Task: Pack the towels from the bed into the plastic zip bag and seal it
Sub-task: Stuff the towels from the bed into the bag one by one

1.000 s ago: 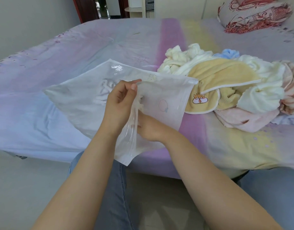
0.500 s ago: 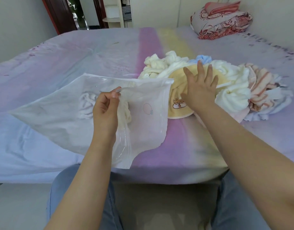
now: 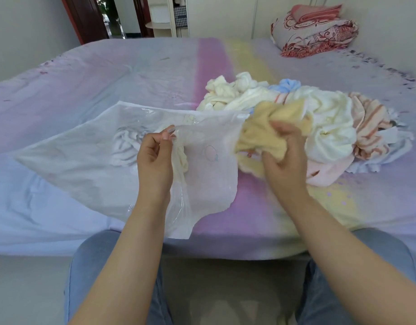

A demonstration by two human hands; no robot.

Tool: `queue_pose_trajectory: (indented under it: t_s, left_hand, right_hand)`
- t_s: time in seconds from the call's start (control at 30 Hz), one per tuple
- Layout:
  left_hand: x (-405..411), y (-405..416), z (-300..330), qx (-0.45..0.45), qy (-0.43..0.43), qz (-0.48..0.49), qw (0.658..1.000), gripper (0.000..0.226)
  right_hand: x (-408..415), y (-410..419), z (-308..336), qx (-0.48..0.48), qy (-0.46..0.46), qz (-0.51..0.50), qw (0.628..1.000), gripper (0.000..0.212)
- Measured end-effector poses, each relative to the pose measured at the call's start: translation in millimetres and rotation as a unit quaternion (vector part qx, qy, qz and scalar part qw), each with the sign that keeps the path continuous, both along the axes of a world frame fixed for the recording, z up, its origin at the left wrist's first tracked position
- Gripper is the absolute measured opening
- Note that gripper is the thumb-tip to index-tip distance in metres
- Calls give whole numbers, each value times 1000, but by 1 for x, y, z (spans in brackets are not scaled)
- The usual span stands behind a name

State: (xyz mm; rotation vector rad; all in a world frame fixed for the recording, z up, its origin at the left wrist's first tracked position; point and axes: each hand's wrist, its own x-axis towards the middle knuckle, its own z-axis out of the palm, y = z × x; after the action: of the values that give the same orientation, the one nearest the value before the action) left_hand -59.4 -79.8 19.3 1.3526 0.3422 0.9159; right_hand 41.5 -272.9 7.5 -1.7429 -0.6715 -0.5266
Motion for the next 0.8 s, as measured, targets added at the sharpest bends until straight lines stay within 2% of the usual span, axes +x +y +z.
queue_pose_trajectory:
  t_s: [0.1,0.17,0.27,0.33,0.4,0.47,0.53,0.6,0.67,0.7,0.8]
  left_hand:
    - [0,-2,3,-4,-7,4,1000,25]
    - [-1,-2,5,6,-10,-2,1000,25]
    - [-4,0,5,11,-10,-1,1000,26]
    - [-5,2,4,15,-10,1,1000,26]
    - [-6,4,2,19,-7,-3,1000,26]
    - [-6,3,-1,25,1,-5,1000,26]
    - [-4,1,-3,31,11,-9,999,24]
    - [-3,-1,-4,38,20,-13,999,22]
    - [-4,-4,-3,44,27,-17,999,21]
    - [-5,-4,-2,47,29,-22,998,21]
    - [-9,-1,1,60,33,-28,997,20]
  right_hand:
    - [-62,0,-14,-48,78,106,990,31]
    - [-83,2,-22,-83,150,153,973,32]
    - [-76,1,-26,-102,184,89,973,38]
    - [-55,-2,-27,-187,170,23,967,50]
    - [-35,-8,-31,-335,180,8,925,71]
    - [-23,-9,-43,-403,230,53,885,90]
    - [-14,-8,-60,-427,239,98,867,94]
    - [-7,-6,-69,-415,225,131,872,77]
    - [-4,-8,-65,-356,248,155,888,48]
    - [-6,-13,-59,-329,260,169,892,41]
    - [-18,-35,-43,-257,264,191,910,42]
